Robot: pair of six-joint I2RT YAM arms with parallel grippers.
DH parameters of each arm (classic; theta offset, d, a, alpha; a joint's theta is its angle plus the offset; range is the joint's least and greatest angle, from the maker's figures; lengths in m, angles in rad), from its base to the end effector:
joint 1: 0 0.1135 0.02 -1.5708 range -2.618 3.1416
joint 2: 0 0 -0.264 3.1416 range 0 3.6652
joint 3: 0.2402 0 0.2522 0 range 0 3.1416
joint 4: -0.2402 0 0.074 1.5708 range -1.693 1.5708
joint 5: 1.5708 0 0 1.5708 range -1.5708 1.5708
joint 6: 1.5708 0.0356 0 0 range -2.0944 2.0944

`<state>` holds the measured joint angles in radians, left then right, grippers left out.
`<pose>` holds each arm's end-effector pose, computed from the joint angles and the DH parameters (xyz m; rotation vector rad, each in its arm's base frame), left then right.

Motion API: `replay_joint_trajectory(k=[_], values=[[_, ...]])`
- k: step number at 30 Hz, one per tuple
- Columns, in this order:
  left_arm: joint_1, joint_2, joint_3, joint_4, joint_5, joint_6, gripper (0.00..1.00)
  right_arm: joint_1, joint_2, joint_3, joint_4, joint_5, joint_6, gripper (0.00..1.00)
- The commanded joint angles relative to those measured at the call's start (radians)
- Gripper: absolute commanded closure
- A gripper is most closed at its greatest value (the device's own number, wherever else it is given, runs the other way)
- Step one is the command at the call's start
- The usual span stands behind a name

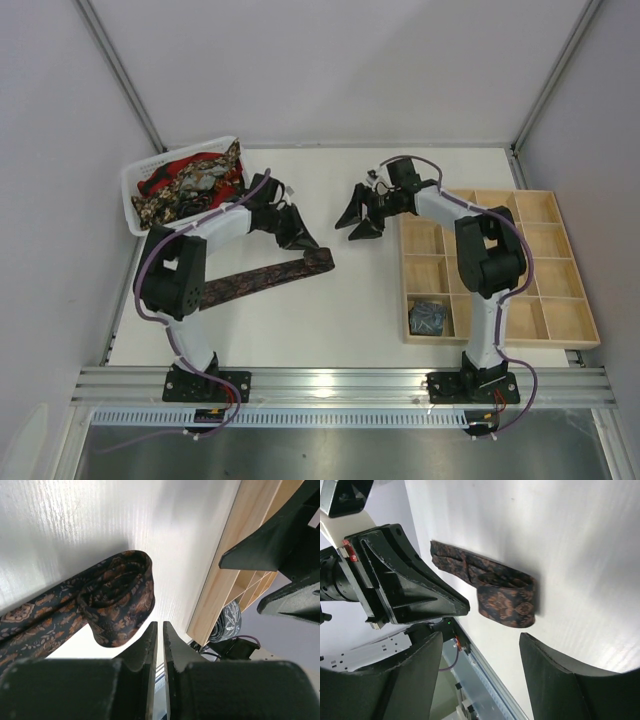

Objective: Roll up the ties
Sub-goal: Roll the tie

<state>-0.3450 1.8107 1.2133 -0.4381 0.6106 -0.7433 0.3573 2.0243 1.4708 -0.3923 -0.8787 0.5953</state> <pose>0.3428 -0.1449 0.1930 -0.3138 2.7672 -1.1420 0.3953 0.1768 0.1947 -0.0834 2.6327 1.4734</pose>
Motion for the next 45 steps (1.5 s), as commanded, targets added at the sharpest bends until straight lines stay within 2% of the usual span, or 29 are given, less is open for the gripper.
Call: replay_joint_trajectory(k=[1,7,13,28,33,45], values=[[-0.006,0.032,0.019,0.038,0.037,-0.030,0.87,0.006,0.045,-0.007,-0.017,-0.086,-0.074,0.31],[-0.006,0.053,-0.006,0.024,0.029,0.005,0.87,0.006,0.077,-0.041,0.003,-0.108,-0.089,0.31],[-0.003,0.049,-0.064,0.062,0.023,-0.005,0.87,0.022,0.120,-0.049,-0.010,-0.132,-0.129,0.25],[0.040,0.047,-0.126,0.096,0.009,0.019,0.87,0.083,0.232,0.034,0.000,-0.126,-0.143,0.28],[0.041,0.056,-0.139,0.114,0.014,0.018,0.88,0.100,0.266,0.074,-0.017,-0.118,-0.146,0.30],[0.043,0.061,-0.159,0.137,0.021,0.016,0.88,0.140,0.310,0.121,0.007,-0.108,-0.081,0.43]])
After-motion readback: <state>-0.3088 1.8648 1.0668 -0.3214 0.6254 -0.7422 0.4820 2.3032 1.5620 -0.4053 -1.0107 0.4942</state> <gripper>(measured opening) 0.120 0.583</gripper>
